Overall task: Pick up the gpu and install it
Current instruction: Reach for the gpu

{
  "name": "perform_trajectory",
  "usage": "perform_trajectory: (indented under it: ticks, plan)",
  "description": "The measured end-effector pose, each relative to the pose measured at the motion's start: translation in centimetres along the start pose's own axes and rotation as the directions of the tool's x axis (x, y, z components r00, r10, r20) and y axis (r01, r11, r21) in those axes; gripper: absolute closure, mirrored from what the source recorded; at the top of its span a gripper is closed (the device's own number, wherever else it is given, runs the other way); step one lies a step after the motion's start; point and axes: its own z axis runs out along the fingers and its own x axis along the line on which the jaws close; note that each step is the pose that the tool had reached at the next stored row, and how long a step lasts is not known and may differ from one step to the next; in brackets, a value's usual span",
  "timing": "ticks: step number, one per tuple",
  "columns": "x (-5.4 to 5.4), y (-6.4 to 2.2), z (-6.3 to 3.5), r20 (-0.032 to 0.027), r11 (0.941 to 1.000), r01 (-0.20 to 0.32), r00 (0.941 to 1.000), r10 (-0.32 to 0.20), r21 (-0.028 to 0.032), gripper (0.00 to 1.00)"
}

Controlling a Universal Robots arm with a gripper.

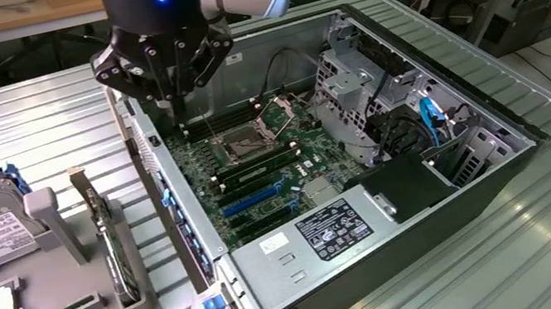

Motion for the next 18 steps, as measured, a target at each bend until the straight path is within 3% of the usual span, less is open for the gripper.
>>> perform_trajectory:
  ticks: [11,16,17,18]
  plan:
    - [5.2,-1.67,0.26,0.0004,1.0,0.0,1.0,0.0,0.0054,0.89]
    - [7.9,-2.01,0.91,0.0007,1.0,0.0,1.0,0.0,0.0091,0.89]
    - [9.1,-2.12,1.37,0.0009,1.0,0.0,1.0,0.0,0.0093,0.89]
    - [9.6,-2.16,1.54,0.0007,1.0,0.0,1.0,0.0,0.0097,0.89]
